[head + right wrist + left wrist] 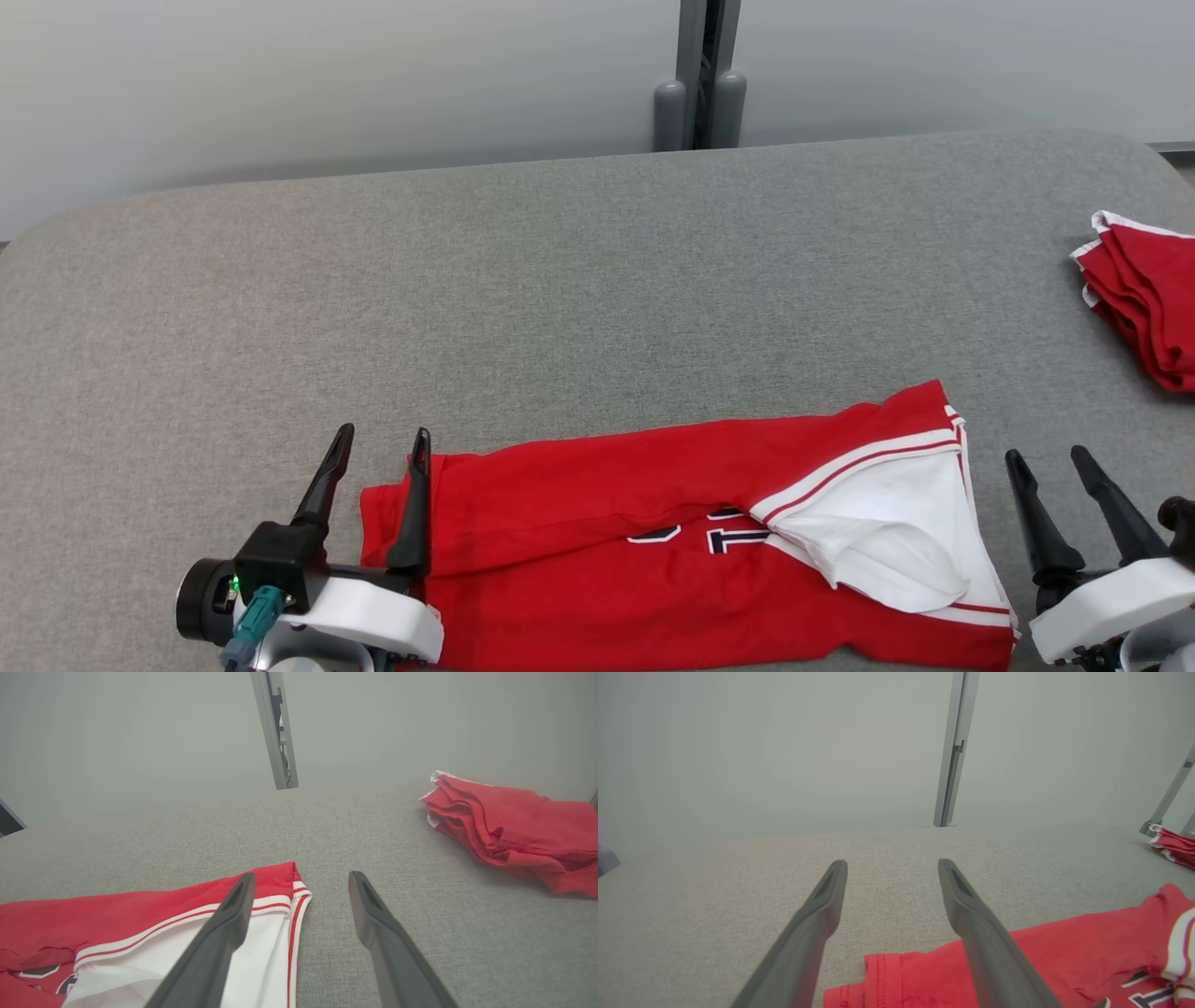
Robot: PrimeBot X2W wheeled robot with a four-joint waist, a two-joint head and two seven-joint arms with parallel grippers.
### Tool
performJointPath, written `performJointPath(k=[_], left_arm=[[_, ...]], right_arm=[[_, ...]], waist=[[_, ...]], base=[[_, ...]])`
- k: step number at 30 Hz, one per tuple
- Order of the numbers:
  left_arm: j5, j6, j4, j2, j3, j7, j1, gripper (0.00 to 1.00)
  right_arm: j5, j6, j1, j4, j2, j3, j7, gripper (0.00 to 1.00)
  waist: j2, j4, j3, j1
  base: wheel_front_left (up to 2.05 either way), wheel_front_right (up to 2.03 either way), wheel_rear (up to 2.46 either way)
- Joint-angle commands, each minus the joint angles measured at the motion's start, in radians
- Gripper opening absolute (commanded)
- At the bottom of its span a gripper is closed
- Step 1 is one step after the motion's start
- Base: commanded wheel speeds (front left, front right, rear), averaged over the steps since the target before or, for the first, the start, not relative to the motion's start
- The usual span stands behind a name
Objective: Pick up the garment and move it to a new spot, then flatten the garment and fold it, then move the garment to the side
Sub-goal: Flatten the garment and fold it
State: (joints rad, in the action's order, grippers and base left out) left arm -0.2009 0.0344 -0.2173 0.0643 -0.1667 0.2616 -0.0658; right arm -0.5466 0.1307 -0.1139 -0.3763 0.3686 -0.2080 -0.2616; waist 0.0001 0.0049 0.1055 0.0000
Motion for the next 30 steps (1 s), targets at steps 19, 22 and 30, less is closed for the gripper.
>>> performJointPath(k=[19,22,30], left_arm=[[0.058,-0.041,-0.026,-0.011,0.014,0.004,-0.047,1.00],[0.060,-0.039,-0.027,-0.011,0.016,0.004,-0.048,1.00],[0.055,-0.037,-0.032,-0.012,0.011,0.004,-0.042,1.00]], right_arm=[[-0.166,0.000,-0.096,-0.313,-0.041,-0.204,-0.001,1.00],[-0.199,0.000,-0.108,-0.341,-0.041,-0.248,0.002,1.00],[-0.280,0.001,-0.133,-0.362,-0.026,-0.336,0.004,0.36]], waist=[[-0.0001,0.068,0.052,0.0000],[-0.0001,0.069,0.050,0.0000],[-0.0001,0.069,0.041,0.0000]], base=[[0.00,0.00,0.00],[0.00,0.00,0.00],[0.00,0.00,0.00]])
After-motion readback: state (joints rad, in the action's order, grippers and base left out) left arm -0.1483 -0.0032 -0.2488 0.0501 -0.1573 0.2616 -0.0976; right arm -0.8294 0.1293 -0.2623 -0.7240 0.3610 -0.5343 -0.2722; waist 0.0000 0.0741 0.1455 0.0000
